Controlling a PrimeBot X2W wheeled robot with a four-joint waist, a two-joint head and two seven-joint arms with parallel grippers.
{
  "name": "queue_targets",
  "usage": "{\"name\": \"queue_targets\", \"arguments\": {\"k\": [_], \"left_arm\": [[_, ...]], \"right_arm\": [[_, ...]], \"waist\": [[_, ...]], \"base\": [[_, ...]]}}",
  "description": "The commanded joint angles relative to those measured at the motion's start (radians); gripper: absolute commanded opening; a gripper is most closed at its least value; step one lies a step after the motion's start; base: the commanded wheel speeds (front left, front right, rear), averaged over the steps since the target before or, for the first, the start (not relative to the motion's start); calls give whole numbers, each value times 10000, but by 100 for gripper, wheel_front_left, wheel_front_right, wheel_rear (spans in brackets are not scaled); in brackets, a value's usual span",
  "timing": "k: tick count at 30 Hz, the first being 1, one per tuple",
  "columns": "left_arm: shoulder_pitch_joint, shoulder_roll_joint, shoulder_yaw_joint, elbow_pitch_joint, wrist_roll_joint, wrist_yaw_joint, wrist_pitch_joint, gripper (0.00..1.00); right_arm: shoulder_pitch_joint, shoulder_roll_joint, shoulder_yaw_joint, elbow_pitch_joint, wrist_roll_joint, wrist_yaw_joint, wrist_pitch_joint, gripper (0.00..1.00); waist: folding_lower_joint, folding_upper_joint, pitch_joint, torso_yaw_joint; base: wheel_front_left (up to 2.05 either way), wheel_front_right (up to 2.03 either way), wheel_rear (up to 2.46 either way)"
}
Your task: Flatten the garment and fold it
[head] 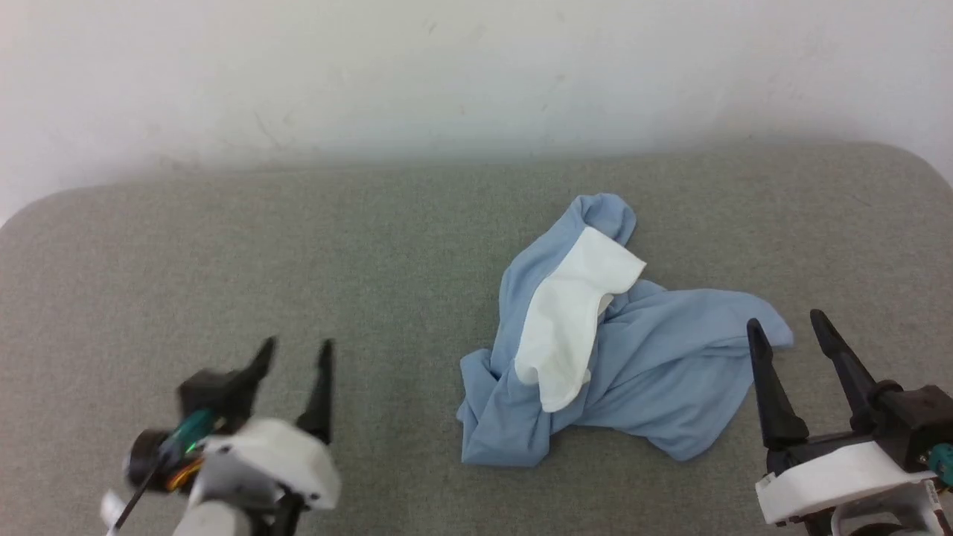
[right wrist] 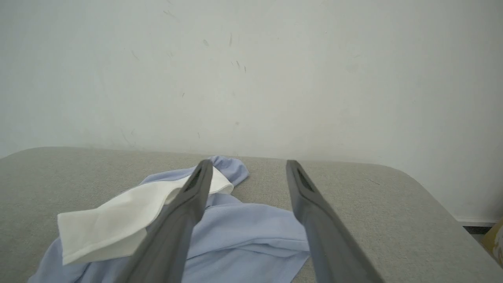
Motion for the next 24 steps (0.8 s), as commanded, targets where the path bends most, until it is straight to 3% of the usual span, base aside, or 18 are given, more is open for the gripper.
{"name": "queue_targets", "arguments": {"k": [1, 8, 15, 18, 19, 22, 24], "left_arm": [[-520, 18, -287, 104, -126, -290, 432, 100], [-2214, -539, -1766, 1622, -567, -1535, 2467, 100], [-3183, -927, -2927, 3553, -717, -2100, 3680, 100], [-3369, -1026, -3429, 4153, -863, -2236, 3987, 15], [-3400, -1062, -3583, 4319, -933, -2262, 4079, 0], [-3504, -1038, -3987, 4641, -1027, -2306, 4195, 0], [-3657, -908, -3882, 4586, -954, -2242, 3698, 0]], "right_arm": [[-62, 24, 21, -67, -45, -9, 4, 100], [-463, 24, 200, -10, -122, -9, 34, 100], [-679, 24, 308, 86, -121, -9, 84, 100], [-701, 24, 302, 145, -83, -9, 86, 100], [-702, 24, 277, 165, -73, -9, 79, 100], [-704, 24, 246, 234, -29, -9, 69, 100], [-708, 24, 225, 282, 28, -9, 74, 100]], "waist": [[0, -1, 303, 109], [0, -1, 782, 9], [0, -1, 1050, -323], [0, -1, 1090, -455], [0, -1, 1094, -478], [0, -1, 1080, -537], [0, -1, 1049, -558]], "base": [[0, 0, 0], [0, 0, 0], [0, 0, 0], [0, 0, 0], [0, 0, 0], [0, 0, 0], [0, 0, 0]]}}
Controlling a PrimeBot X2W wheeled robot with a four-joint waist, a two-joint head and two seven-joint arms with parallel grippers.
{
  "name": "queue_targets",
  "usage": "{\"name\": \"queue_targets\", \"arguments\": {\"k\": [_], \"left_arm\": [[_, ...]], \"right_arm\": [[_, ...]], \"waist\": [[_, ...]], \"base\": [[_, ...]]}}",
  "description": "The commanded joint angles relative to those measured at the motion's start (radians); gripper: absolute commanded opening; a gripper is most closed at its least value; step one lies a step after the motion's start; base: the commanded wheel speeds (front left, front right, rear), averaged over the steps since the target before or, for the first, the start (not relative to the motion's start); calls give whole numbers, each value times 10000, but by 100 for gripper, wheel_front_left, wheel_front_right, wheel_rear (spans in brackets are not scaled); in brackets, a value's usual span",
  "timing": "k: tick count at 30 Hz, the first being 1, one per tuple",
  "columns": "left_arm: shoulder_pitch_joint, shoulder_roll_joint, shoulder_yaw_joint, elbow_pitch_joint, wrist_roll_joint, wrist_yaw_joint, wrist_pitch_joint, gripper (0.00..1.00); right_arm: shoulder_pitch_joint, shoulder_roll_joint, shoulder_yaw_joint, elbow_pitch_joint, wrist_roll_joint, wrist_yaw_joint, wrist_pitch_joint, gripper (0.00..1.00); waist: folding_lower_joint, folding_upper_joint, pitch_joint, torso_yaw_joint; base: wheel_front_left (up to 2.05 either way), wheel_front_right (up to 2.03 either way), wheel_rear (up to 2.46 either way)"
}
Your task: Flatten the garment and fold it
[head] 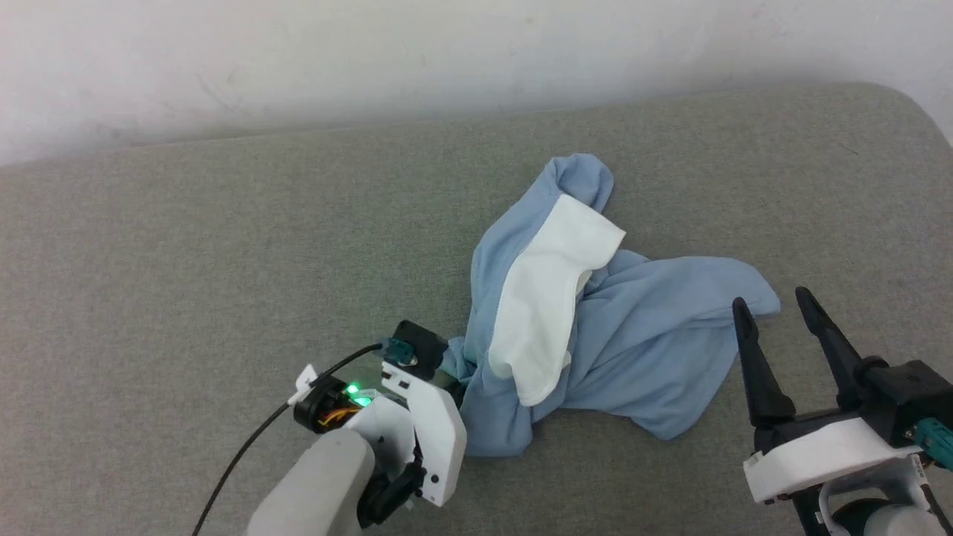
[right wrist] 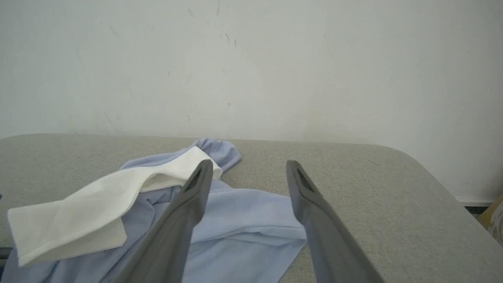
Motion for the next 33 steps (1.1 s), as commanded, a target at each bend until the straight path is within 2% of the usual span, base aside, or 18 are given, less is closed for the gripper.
{"name": "queue_targets", "arguments": {"k": [1, 6, 11, 14, 15, 17, 19, 23, 24, 25, 30, 33], "left_arm": [[-20, 191, 79, 85, 163, 185, -397, 0], [144, 1070, 1341, -1523, 432, 1567, -1737, 0], [1759, 2090, 2892, -3967, 346, 3206, -1926, 0], [3296, 2190, 3845, -5042, -48, 4197, -1874, 0], [3296, 2190, 3845, -5042, -48, 4197, -1874, 0], [4322, 2068, 4405, -5354, -426, 4691, -1880, 0], [5176, 1893, 4854, -5347, -838, 4948, -1959, 0], [6005, 1630, 5110, -5067, -1357, 4874, -2109, 2], [6040, 1575, 5099, -4991, -1438, 4785, -2177, 40], [6034, 1569, 5053, -4891, -1448, 4696, -2237, 100], [5453, 1596, 4905, -5129, -1044, 4201, -3504, 100], [5017, 1681, 4595, -5525, -586, 3722, -4507, 100]], "right_arm": [[-96, 22, -27, 62, 59, -9, -21, 100], [76, 22, -128, 128, 98, -9, -68, 100], [227, 22, -222, 107, 169, -9, -118, 100], [296, 22, -285, 78, 207, -9, -146, 100], [296, 22, -285, 78, 207, -9, -146, 100], [306, 22, -287, 78, 229, -9, -158, 100], [297, 22, -296, 79, 237, -9, -165, 100], [302, 22, -319, 101, 214, -9, -167, 100], [297, 22, -315, 103, 197, -9, -160, 100], [293, 22, -324, 113, 182, -9, -158, 100], [319, 22, -477, 191, 216, -9, -99, 100], [295, 22, -607, 366, 448, -9, 11, 100]], "waist": [[0, 0, -63, -20], [0, 0, -356, 12], [0, 0, -451, 87], [0, 0, -461, 186], [0, 0, -461, 186], [0, 0, -465, 217], [0, 0, -446, 263], [0, 0, -447, 421], [0, 0, -439, 456], [0, 0, -448, 496], [0, 0, -532, 752], [0, 0, -592, 934]], "base": [[0, 0, 0], [0, 0, 0], [0, 0, 0], [0, 0, 0], [0, 0, 0], [0, 0, 0], [0, 0, 0], [0, 0, 0], [0, 0, 0], [0, 0, 0], [0, 0, 0], [0, 0, 0]]}}
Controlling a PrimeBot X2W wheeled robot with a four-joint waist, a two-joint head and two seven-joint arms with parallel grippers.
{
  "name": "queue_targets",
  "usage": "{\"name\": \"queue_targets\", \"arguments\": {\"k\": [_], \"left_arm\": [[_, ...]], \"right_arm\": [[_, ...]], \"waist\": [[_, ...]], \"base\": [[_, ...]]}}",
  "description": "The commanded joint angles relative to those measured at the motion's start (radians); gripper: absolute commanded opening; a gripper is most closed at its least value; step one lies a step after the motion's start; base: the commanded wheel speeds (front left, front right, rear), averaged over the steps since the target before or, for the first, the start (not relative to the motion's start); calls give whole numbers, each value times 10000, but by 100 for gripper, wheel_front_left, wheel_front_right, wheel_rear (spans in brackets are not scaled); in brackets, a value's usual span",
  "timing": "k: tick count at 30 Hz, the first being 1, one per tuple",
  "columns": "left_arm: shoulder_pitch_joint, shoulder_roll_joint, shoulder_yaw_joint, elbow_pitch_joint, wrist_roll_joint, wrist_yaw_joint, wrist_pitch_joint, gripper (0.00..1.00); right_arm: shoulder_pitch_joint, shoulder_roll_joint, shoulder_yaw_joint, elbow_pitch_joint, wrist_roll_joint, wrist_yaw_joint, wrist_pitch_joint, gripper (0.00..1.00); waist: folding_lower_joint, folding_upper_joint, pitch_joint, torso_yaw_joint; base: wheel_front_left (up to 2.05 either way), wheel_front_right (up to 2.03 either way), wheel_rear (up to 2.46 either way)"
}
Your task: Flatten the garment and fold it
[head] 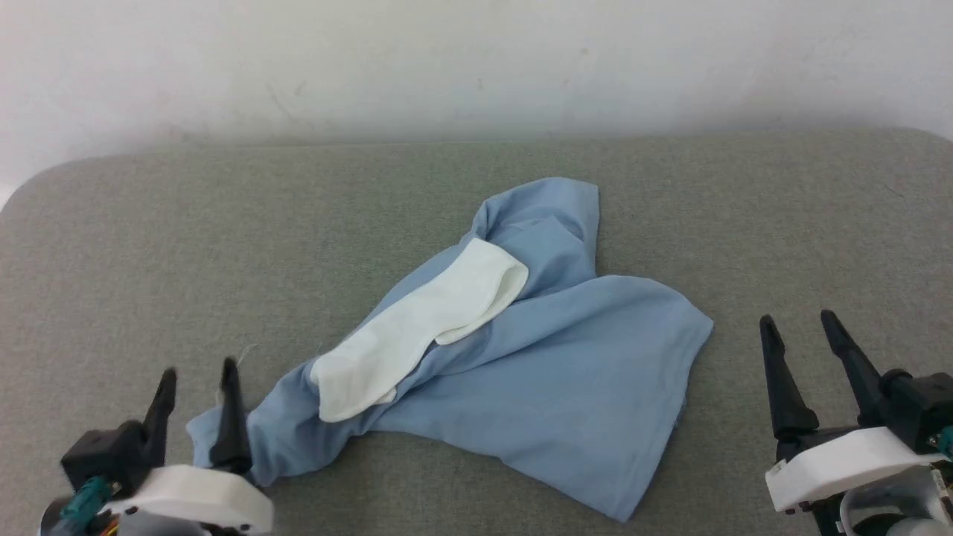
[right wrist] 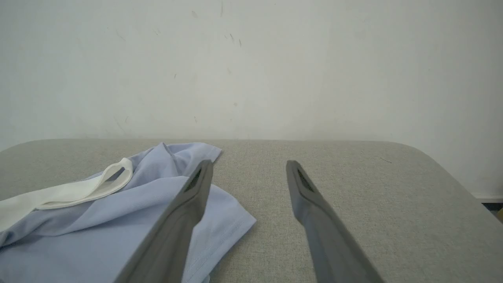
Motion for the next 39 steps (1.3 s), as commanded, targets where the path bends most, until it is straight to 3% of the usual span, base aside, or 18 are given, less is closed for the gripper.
{"name": "queue_targets", "arguments": {"k": [1, 7, 20, 27, 28, 30, 35, 39], "left_arm": [[-240, 32, -129, -105, 161, -166, -266, 100], [-873, 115, -955, -245, 1031, -863, -1346, 100], [-1190, -583, -1360, 10, 1640, -1137, -1769, 100], [-1375, -846, -1346, 332, 1751, -1301, -1779, 100], [-1368, -869, -1319, 357, 1772, -1314, -1780, 100], [-1320, -910, -1241, 433, 1815, -1303, -1780, 100], [-1151, -971, -1081, 588, 1872, -1263, -1781, 100], [-953, -895, -924, 638, 1869, -1246, -1781, 100]], "right_arm": [[26, 24, -42, 113, 54, -9, 67, 100], [-448, 24, -38, 1370, 304, -9, 810, 100], [-4313, -1250, 943, 6598, 1959, -9, 3018, 100], [-5212, -1632, 2352, 9207, 2915, -9, 5421, 100], [-5227, -1622, 2527, 9353, 3148, -9, 5748, 44], [-5276, -1687, 2846, 9325, 3522, -9, 5952, 0], [-5215, -2366, 3129, 8179, 3898, -9, 4869, 0], [-4502, -3054, 2493, 6430, 3619, -9, 3898, 0]], "waist": [[1, 0, -88, 163], [1, 0, -170, 587], [1, 0, 349, 1468], [1, 0, 349, 1755], [1, 0, 331, 1752], [1, 0, 265, 1664], [1, 0, -45, 1253], [1, 0, -304, 778]], "base": [[0, 0, 0], [0, 0, 0], [0, 0, 0], [0, 0, 0], [0, 0, 0], [0, 0, 0], [0, 0, 0], [0, 0, 0]]}}
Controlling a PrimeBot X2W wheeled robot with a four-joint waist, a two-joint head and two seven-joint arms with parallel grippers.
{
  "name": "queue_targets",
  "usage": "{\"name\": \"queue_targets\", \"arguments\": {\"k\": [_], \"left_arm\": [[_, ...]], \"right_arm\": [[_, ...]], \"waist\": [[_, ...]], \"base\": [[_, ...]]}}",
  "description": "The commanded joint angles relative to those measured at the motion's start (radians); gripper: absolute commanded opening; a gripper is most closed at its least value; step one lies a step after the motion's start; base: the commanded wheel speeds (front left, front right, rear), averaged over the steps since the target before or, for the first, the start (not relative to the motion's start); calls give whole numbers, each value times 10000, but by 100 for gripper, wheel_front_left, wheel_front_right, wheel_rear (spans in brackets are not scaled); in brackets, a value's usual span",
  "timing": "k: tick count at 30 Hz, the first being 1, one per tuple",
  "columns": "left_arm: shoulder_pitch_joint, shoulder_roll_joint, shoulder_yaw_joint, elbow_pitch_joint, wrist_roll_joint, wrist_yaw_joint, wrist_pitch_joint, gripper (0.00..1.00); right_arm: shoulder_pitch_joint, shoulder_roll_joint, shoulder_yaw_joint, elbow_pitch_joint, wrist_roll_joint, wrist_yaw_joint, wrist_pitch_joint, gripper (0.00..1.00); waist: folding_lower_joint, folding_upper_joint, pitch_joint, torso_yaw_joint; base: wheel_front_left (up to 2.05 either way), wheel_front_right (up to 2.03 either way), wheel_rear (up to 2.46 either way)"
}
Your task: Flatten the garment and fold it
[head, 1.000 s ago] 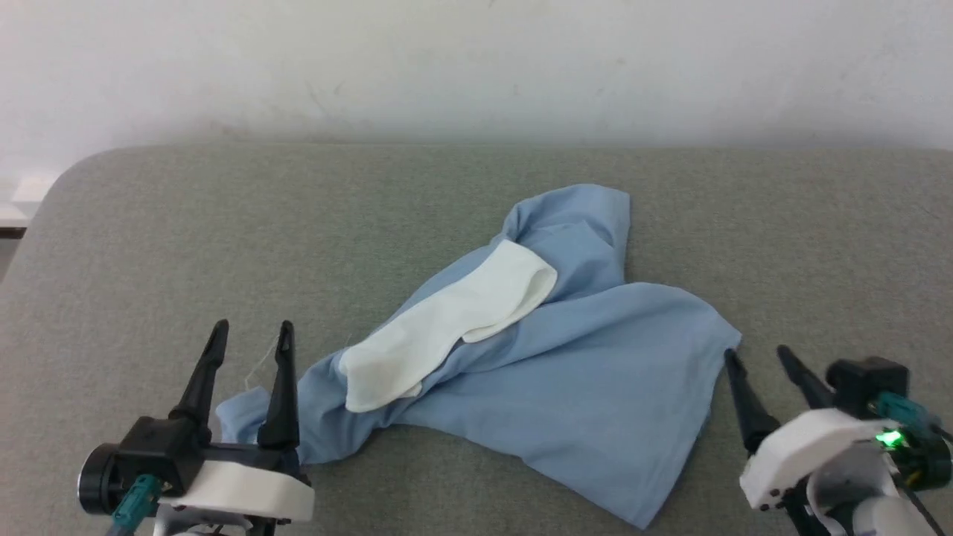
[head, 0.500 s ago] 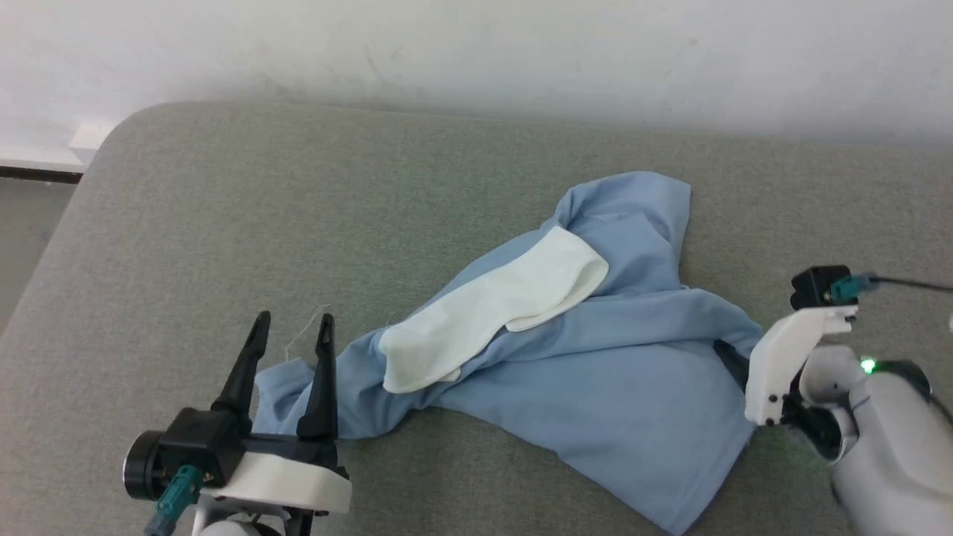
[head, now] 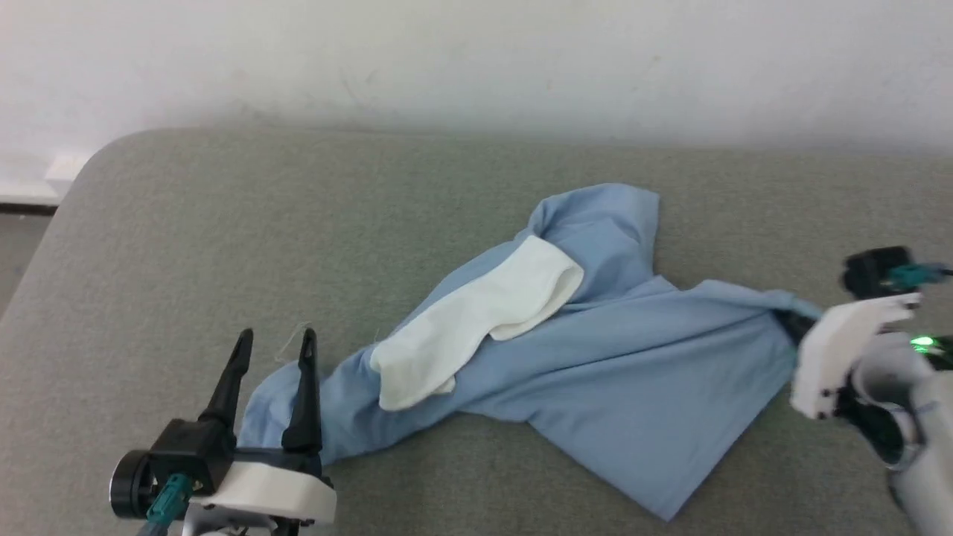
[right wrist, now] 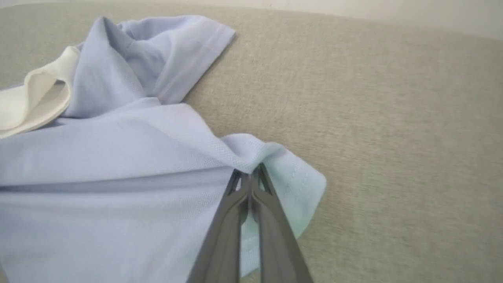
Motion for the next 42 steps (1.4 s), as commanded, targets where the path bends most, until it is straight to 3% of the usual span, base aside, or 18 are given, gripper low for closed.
{"name": "queue_targets", "arguments": {"k": [1, 3, 6, 12, 16, 17, 18, 19, 21, 25, 30, 37, 42], "left_arm": [[160, 47, 73, 33, 38, 23, -46, 100], [277, 92, 165, 30, 17, 78, -46, 100], [453, 140, 288, -52, -26, 174, -46, 100], [579, 240, 476, -158, -106, 334, 19, 100], [651, 309, 568, -231, -144, 444, 142, 100], [648, 310, 569, -248, -155, 461, 166, 100], [644, 305, 573, -254, -164, 485, 192, 100], [648, 296, 576, -249, -176, 511, 217, 100], [629, 275, 557, -241, -204, 523, 238, 100], [540, 217, 519, -256, -239, 545, 227, 100], [218, 32, 364, -322, -234, 500, 154, 100], [-514, -419, -56, -199, -134, 227, 23, 100], [-968, -875, -271, 118, -67, -6, -33, 100]], "right_arm": [[557, -226, -414, -708, -234, -9, -134, 0], [1496, -307, -1116, -1965, -599, -9, -49, 0], [3456, 104, -2264, -4011, -1081, -9, 678, 0], [7488, 2180, -3588, -7302, -1528, -9, 2606, 0], [8895, 2832, -3563, -8207, -1275, -9, 3492, 0], [9013, 2875, -3529, -8346, -1225, -9, 3514, 23], [9009, 2903, -3519, -8487, -1156, -9, 3417, 87], [8874, 2926, -3578, -8618, -1020, -9, 3184, 100], [8400, 2943, -3785, -8794, -1114, -9, 2495, 100], [6769, 2953, -4237, -8394, -1382, -9, 874, 100], [3998, 2774, -4592, -6205, -1489, -9, -341, 100], [847, 1760, -4004, -2744, -1321, -9, -64, 100], [-751, 986, -2517, -630, -957, -9, 665, 100]], "waist": [[-1, 0, -335, -512], [-1, 0, -443, -772], [-1, 0, -536, -1103], [-1, 0, -464, -1513], [-1, 0, -388, -1658], [-1, 0, -371, -1661], [-1, 0, -358, -1660], [-1, 0, -360, -1652], [-1, 0, -347, -1570], [-1, 0, -192, -1301], [-1, 0, 372, -780], [-1, 0, 1217, 138], [-1, 0, 1667, 715]], "base": [[0, 0, 0], [0, 0, 0], [0, 0, 0], [0, 0, 0], [0, 0, 0], [0, 0, 0], [0, 0, 0], [0, 0, 0], [0, 0, 0], [0, 0, 0], [0, 0, 0], [0, 0, 0], [0, 0, 0]]}}
